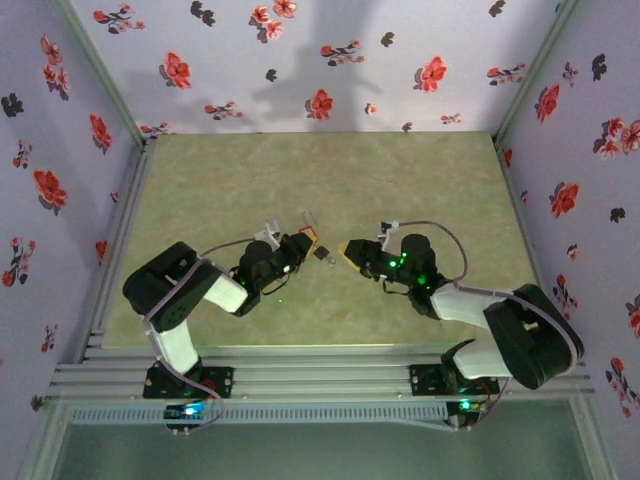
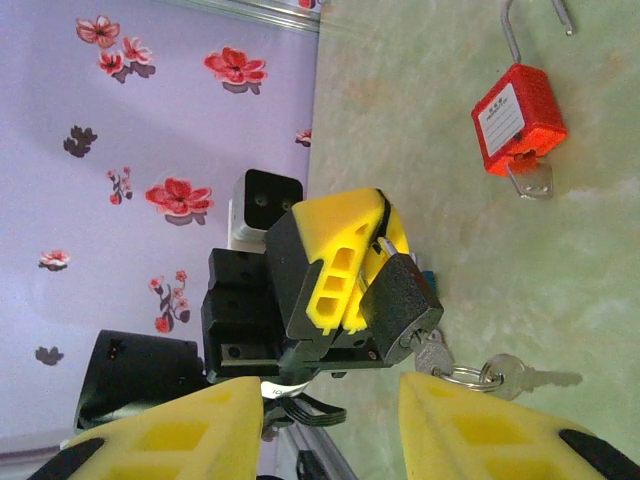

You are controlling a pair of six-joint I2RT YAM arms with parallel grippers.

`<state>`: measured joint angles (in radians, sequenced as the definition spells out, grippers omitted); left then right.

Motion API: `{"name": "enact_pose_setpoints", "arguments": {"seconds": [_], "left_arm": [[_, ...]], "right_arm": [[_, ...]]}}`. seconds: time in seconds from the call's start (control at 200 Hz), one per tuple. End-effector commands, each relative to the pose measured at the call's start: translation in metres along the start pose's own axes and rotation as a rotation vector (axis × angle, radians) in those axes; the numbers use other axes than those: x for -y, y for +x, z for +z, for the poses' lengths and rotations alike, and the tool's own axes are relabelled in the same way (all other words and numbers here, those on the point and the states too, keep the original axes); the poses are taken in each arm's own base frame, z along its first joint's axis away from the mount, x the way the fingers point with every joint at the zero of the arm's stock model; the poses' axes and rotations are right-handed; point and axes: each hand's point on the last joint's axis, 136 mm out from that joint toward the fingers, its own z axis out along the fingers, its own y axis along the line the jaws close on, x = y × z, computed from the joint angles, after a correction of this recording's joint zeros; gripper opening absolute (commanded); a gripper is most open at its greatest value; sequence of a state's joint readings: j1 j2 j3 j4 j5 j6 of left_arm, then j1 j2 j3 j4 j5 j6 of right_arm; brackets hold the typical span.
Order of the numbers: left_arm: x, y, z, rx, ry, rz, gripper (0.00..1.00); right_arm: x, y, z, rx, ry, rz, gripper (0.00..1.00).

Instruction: Lock with the key

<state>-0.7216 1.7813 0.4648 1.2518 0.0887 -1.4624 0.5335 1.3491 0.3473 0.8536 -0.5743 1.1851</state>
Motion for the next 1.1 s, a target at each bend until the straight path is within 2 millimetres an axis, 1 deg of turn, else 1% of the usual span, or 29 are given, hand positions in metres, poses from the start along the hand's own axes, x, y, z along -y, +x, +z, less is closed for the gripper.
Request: {"name": "enact_pose_setpoints", "arguments": {"seconds": [0.0, 0.165, 0.32, 0.505, 0.765, 0.925, 1.095], "left_arm": [[0.022, -0.009, 0.005, 0.038, 0.07, -0.012, 0.0], [0.027, -0.011, 0.005, 0.043, 0.082, -0.014, 0.0], [0.032, -0.011, 0.005, 0.045, 0.094, -0.008, 0.0], [0.031, -0.012, 0.005, 0.049, 0.093, -0.007, 0.0], [0.036, -0.012, 0.002, 0.049, 0.103, 0.002, 0.0], [0.038, -0.012, 0.002, 0.046, 0.108, 0.003, 0.0], [0.04, -0.01, 0.003, 0.043, 0.115, 0.007, 0.0]], "right_arm": [[-0.01, -0.001, 0.003, 0.015, -0.06, 0.005, 0.39], [-0.007, 0.005, 0.011, -0.002, -0.067, 0.022, 0.38], [-0.002, 0.006, 0.013, -0.002, -0.064, 0.041, 0.37], [0.003, 0.008, 0.012, -0.002, -0.05, 0.048, 0.36], [0.019, 0.009, 0.003, 0.021, 0.044, 0.046, 0.37], [0.018, 0.011, 0.002, 0.027, 0.055, 0.043, 0.38], [0.016, 0.018, 0.009, 0.011, 0.056, 0.04, 0.38]]}}
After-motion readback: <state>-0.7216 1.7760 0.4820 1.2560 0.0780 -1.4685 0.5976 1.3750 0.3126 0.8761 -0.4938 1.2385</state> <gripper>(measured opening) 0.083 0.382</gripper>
